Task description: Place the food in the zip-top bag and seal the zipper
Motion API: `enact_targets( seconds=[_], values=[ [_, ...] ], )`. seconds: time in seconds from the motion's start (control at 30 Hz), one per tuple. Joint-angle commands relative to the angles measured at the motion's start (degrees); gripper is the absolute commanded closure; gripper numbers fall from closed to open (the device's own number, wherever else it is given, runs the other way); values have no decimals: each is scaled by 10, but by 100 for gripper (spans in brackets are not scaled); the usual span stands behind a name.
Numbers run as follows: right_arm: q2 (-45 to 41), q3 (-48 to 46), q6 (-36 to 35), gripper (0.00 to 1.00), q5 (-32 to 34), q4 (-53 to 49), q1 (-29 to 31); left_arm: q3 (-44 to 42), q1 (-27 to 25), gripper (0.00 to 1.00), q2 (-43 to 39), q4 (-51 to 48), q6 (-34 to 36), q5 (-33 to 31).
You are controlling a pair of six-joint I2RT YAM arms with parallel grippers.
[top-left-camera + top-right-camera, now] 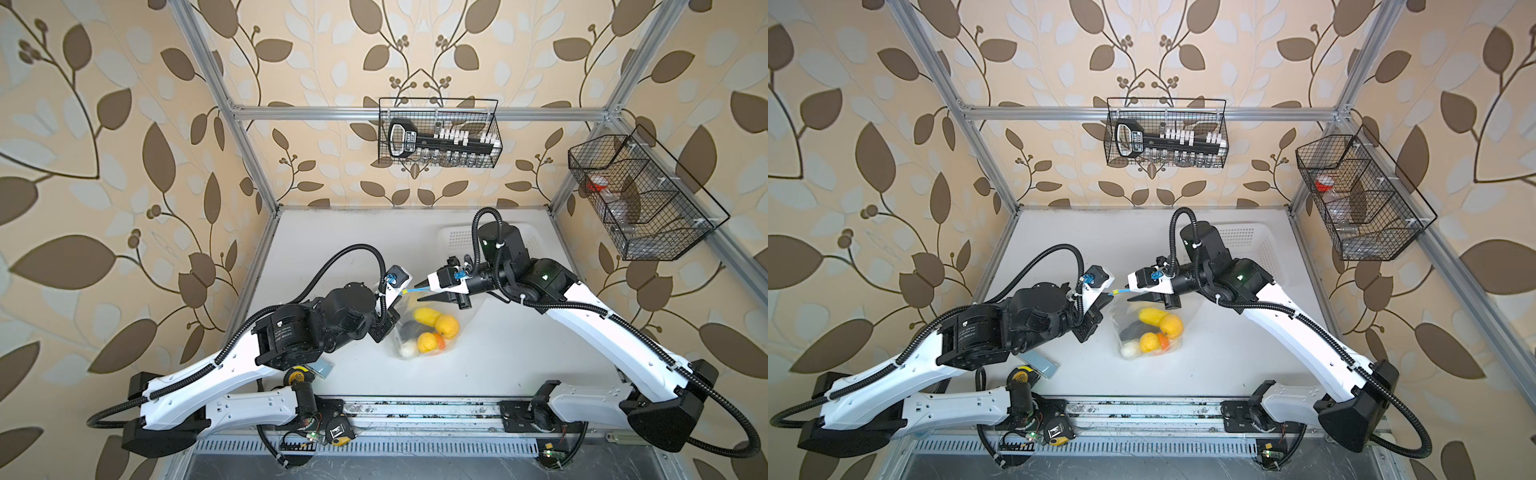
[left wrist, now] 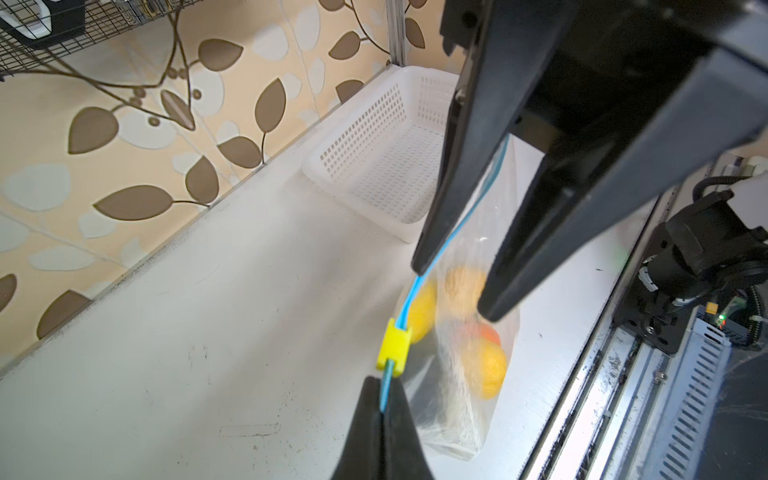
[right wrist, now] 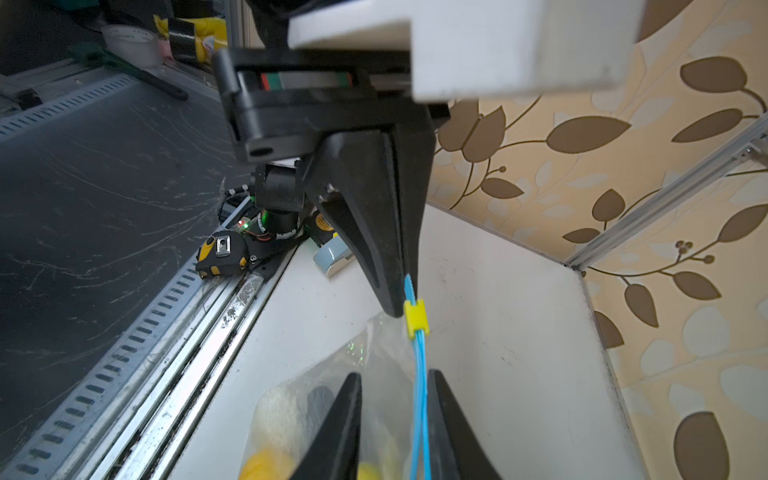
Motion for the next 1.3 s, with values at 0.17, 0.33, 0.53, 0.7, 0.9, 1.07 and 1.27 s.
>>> enact_targets(
  seconds=[0.17,0.33,0.53,0.7,0.9,1.07,1.27],
  values=[
    [32,22,16,65,-18,24,20,-11,-1,100,-11,43,-10,-6],
    [43,31,23,69,-10,25,23,-17,-1,100,-16,45,-13,-1],
    [44,34,23,69,-4,29,25,-22,-1,100,-21,46,-14,1],
    [43,36,20,67,6,29,26,-22,-1,100,-24,42,-14,4],
    [43,53,15,64,9,20,25,-23,0,100,-27,38,-14,14],
    [49,66,5,64,9,3,26,-22,-1,100,-28,34,-15,16],
    [67,69,-2,67,10,-15,27,-22,-1,100,-28,38,-13,17]
  ],
)
